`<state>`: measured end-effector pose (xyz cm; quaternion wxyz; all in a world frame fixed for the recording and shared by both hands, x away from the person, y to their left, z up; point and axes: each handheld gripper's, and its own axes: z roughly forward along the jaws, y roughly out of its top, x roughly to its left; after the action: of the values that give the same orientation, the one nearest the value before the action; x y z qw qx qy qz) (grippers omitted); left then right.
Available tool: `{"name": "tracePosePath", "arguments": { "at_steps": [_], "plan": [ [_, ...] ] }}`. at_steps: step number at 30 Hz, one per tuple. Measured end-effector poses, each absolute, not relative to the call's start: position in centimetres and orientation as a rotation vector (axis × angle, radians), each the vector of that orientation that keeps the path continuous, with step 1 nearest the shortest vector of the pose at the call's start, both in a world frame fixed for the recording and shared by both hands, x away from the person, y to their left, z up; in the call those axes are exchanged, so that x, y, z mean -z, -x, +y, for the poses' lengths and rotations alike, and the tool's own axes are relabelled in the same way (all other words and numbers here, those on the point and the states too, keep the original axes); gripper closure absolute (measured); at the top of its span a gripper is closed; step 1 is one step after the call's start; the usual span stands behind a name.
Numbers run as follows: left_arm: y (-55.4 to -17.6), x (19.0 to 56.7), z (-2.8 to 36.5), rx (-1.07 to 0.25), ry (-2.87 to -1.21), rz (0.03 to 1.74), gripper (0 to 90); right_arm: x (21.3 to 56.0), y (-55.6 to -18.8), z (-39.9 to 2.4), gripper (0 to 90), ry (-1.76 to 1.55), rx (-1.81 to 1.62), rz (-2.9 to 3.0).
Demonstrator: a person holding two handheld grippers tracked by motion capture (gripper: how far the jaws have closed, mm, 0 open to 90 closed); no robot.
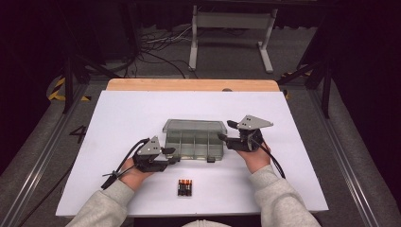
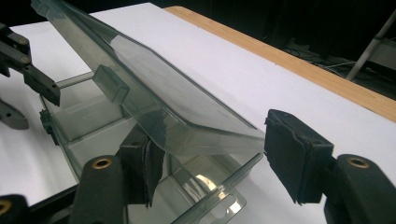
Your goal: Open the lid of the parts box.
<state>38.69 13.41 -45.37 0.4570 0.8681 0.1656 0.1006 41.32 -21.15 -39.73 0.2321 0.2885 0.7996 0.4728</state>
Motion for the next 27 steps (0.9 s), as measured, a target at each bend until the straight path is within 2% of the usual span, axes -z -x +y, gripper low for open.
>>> {"name": "tracePosePath", "arguments": {
  "at_steps": [14, 27],
  "plan": [
    [-38.6, 45.5, 13.3, -0.252, -2.158, 0.424, 55.9, 38.3, -44.1, -20.2, 41.5, -0.762, -1.321, 2.174],
    [-38.7, 45.5, 13.3, -0.252, -2.159, 0.431, 57.8, 38.2, -47.7, -19.4, 49.6, -0.793, -1.330, 2.153]
  ]
}}
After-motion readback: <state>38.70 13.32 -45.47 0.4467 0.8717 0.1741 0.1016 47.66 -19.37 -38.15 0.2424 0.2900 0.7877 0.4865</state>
